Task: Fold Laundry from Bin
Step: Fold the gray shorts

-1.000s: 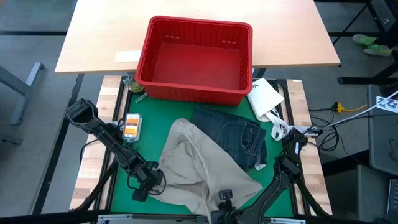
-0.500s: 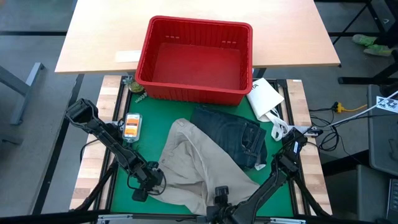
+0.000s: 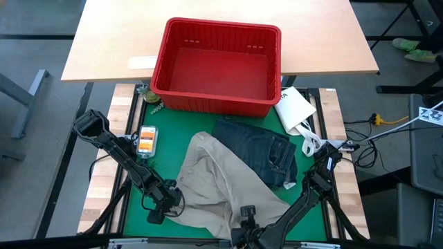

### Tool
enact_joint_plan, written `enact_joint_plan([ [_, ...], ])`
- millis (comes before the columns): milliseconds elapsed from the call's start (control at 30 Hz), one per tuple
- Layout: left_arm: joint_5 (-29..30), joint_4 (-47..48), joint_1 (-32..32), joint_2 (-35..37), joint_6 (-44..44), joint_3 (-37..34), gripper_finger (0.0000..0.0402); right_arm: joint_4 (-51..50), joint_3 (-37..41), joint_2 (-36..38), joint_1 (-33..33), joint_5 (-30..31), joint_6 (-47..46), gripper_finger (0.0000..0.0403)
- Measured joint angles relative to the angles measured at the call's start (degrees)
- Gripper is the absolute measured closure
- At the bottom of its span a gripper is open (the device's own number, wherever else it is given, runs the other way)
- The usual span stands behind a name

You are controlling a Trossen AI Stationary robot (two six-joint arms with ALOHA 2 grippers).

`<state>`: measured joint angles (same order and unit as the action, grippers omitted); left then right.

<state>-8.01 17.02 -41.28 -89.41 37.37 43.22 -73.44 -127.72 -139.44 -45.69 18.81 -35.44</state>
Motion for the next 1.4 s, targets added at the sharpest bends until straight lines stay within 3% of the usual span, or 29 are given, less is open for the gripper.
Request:
enact_joint_plan([
  [367, 0.0, 0.0, 0.0, 0.0, 0.01, 0.0, 0.0322, -16.79, -0.07, 5.62, -0.02, 1.18, -6.02, 0.0401],
  [933, 1.04, -1.81, 0.45, 0.02, 0.0, 0.0, 0.0321, -16.6, -0.09, 9.89, -0.91, 1.55, -6.56, 0.0402],
  [1167, -1.83, -1.03, 3.44, 2.69, -2.65, 0.0, 0.0321, -16.61, -0.07, 14.89, -1.27, -1.94, 2.15, 0.0403],
  [1400, -2.34, -0.96, 8.17, 10.5, -6.07, 0.02, 0.0321, -16.59, -0.04, 21.57, -0.68, -2.5, 13.63, 0.0403],
])
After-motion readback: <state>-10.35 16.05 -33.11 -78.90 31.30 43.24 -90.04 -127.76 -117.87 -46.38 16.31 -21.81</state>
